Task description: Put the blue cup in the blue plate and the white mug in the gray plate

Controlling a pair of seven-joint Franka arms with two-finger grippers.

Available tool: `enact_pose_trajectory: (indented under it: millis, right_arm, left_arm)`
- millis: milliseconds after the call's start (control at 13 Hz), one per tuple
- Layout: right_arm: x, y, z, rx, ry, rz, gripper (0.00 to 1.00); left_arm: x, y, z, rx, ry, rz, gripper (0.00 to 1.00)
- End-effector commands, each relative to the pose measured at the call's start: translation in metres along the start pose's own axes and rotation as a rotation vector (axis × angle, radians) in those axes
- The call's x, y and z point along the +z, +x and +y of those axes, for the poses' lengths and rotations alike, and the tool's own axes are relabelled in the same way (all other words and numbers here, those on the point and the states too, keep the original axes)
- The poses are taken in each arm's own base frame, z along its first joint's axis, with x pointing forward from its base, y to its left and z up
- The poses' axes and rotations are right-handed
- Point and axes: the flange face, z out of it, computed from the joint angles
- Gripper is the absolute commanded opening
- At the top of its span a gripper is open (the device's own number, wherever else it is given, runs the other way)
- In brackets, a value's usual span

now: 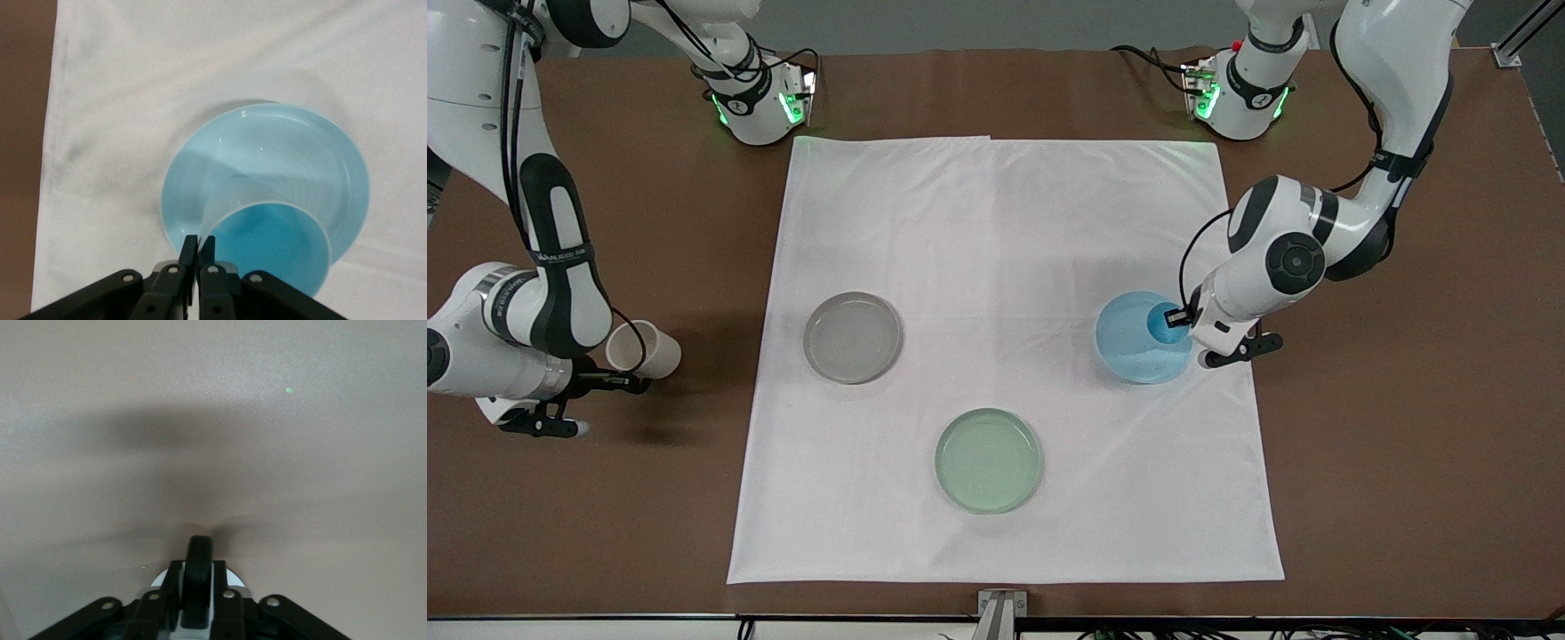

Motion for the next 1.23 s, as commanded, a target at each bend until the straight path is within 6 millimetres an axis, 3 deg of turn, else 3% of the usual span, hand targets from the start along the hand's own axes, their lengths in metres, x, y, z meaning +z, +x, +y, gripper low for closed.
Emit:
enact_pose_trajectory:
  millis: [0, 77, 231, 462, 538, 769, 923, 1154]
  right_arm:
    - [-0.01, -0.005, -0.002, -0.015, 0.021, 0.016, 0.13]
    - [-0.015, -0.005, -0.004, -0.018, 0.023, 0.017, 0.1]
    - [-0.043, -0.002, -0.023, -0.049, 0.023, 0.046, 0.05]
    - [-0.106, -0.006, -0.098, -0.153, 0.026, 0.055, 0.04]
    - [-0.112, -0.009, -0.121, -0.157, 0.031, 0.03, 0.04]
    - [-0.108, -0.022, -0.216, -0.088, 0.016, 0.018, 0.04]
    - [-0.101, -0.037, -0.27, -0.065, 0.003, 0.005, 0.04]
    - [-0.091, -0.053, -0.318, -0.057, 0.001, -0.008, 0.04]
  left_arm:
    - [-0.006, 0.009, -0.005, -0.02, -0.01, 0.026, 0.85]
    - [-0.018, 0.014, -0.008, -0.019, -0.013, 0.043, 1.0]
    - [-0.066, 0.034, -0.018, -0.051, -0.008, 0.057, 1.0]
    - [-0.159, 0.073, -0.043, -0.067, -0.013, 0.067, 1.0]
    - [-0.188, 0.085, -0.058, -0.066, -0.026, 0.087, 1.0]
    - [-0.258, 0.101, -0.096, -0.071, -0.048, 0.14, 1.0]
    - [-0.298, 0.094, -0.106, 0.029, -0.024, 0.128, 1.0]
    - [-0.319, 0.075, -0.109, 0.065, 0.002, 0.089, 1.0]
